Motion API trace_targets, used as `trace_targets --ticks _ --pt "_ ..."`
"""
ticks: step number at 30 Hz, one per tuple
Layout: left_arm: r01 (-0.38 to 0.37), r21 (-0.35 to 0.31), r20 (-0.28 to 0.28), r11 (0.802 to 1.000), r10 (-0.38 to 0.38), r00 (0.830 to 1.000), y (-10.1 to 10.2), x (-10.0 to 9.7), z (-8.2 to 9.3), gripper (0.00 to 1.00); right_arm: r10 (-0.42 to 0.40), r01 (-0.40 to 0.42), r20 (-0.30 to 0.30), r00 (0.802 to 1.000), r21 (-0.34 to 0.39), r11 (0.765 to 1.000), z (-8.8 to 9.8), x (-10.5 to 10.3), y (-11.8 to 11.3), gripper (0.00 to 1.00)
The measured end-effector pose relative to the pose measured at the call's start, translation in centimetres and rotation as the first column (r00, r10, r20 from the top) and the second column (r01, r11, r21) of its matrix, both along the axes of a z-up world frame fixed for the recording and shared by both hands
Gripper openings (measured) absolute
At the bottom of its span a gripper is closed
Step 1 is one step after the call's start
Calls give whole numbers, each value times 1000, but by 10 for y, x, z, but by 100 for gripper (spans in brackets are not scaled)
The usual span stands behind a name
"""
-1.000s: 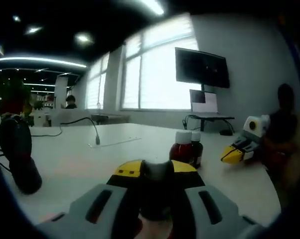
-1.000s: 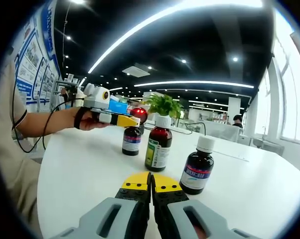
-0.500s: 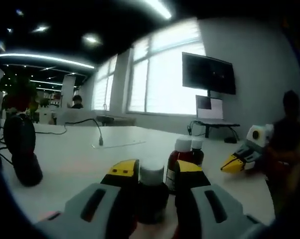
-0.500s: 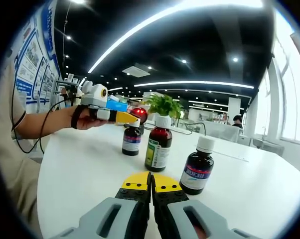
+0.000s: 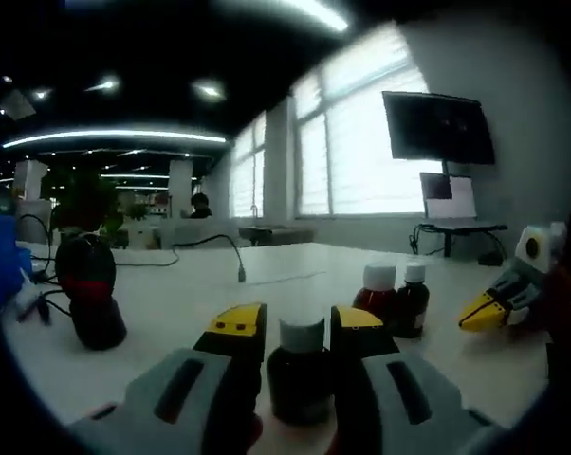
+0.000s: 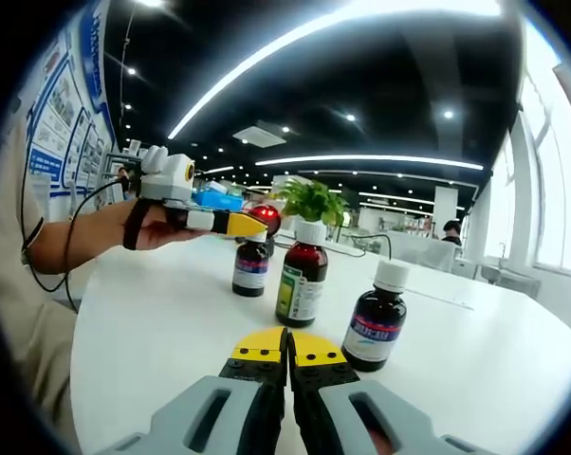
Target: Rotate the medicine bottle to make it face forward pick up the medicine bottle inspect the drug traceability code place the medicine on the table
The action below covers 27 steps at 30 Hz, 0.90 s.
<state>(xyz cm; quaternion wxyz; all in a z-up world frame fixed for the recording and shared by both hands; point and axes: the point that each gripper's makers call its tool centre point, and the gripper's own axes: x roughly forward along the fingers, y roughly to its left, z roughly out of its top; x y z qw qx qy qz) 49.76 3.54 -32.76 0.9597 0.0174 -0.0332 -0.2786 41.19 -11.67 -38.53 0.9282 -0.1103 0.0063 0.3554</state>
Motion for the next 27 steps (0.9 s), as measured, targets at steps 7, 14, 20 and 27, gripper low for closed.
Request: trace_targets --ticks 7,14,20,27 --pt "-63 11 9 998 63 998 -4 0 -5 18 0 0 1 1000 1 1000 0 0 0 0" --pt "-97 -8 -8 995 97 995 0 2 -10 12 0 0 2 1000 0 1000 0 0 0 0" --pt "-90 -4 -4 996 90 996 2 3 -9 11 0 0 3 1000 2 1000 1 0 0 0" --pt "-50 -12 -21 999 50 999 4 4 -9 11 1 -1 3 1000 2 1000 1 -1 0 0"
